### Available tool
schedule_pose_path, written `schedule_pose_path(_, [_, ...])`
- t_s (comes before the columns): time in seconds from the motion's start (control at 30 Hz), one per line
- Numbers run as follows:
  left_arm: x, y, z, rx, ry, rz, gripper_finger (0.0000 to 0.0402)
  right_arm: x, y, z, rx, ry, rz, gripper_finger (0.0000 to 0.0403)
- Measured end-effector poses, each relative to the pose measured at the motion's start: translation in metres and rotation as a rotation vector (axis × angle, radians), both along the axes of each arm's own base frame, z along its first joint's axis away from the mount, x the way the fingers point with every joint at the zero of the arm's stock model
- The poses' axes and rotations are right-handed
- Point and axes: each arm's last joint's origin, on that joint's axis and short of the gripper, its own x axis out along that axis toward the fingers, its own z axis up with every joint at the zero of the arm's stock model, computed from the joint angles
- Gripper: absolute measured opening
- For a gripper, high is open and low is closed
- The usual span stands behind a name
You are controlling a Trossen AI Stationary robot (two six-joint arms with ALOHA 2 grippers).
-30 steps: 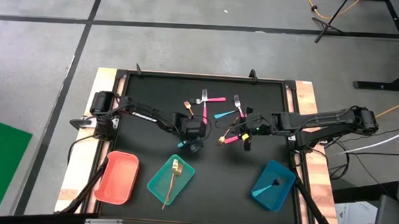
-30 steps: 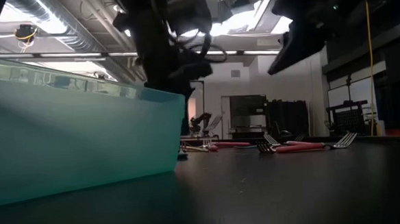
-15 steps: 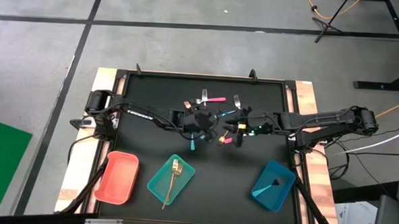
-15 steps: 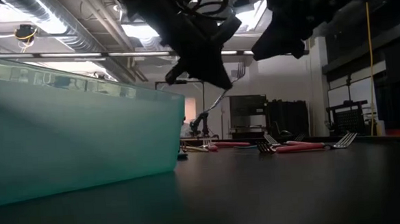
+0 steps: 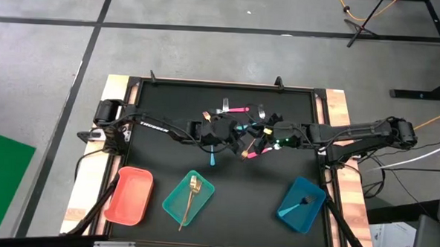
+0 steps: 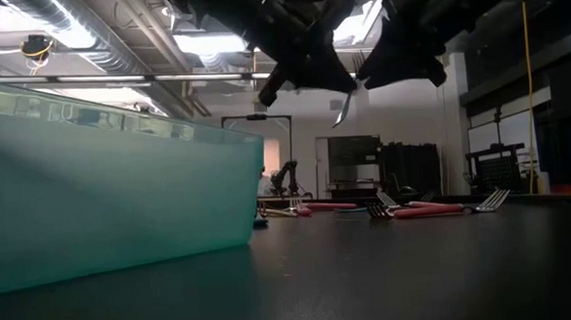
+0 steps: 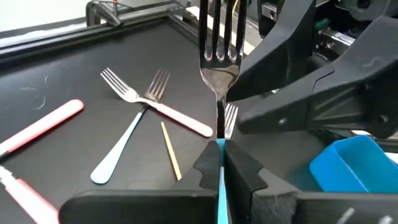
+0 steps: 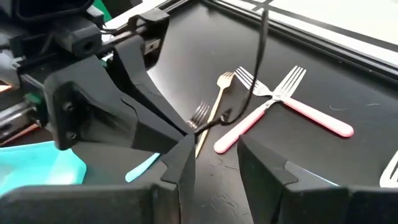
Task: Sort silverware by color (type)
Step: Put the blue fork into the blue bin
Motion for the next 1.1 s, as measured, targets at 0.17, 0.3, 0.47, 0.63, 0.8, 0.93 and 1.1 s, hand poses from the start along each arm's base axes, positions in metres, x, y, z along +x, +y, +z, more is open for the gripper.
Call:
schedule_pose_path(0.17, [0.0008, 0.0000, 0.0017, 0.002, -0.019, -0.001, 0.0000, 0.0023, -0.0002, 0.0041, -0.004, -0.049, -0.009, 0.0113])
schedule_pose_path(0.3, [0.0024, -0.0011, 0.0050, 0.020, -0.049, -0.011, 0.0000, 0.0021, -0.0007, 0.0041, -0.012, -0.049, -0.023, 0.0113])
schedule_pose_path(0.47, [0.0030, -0.0013, 0.0063, 0.019, -0.064, -0.014, 0.0000, 0.0033, -0.0005, 0.0060, -0.007, -0.073, -0.016, 0.0113])
schedule_pose_path(0.63, [0.0031, -0.0014, 0.0064, 0.017, -0.066, -0.018, 0.0000, 0.0034, -0.0004, 0.0062, -0.007, -0.075, -0.015, 0.0113])
schedule_pose_path(0.8, [0.0031, -0.0015, 0.0064, 0.017, -0.065, -0.019, 0.0000, 0.0035, -0.0004, 0.0063, -0.007, -0.076, -0.015, 0.0112])
schedule_pose_path(0.93, [0.0031, -0.0015, 0.0064, 0.017, -0.066, -0.019, 0.0000, 0.0035, -0.0004, 0.0063, -0.012, -0.074, -0.012, 0.0093])
schedule_pose_path(1.1, [0.0031, -0.0016, 0.0064, 0.017, -0.065, -0.019, 0.0000, 0.0035, -0.0003, 0.0064, -0.012, -0.075, -0.011, 0.0048])
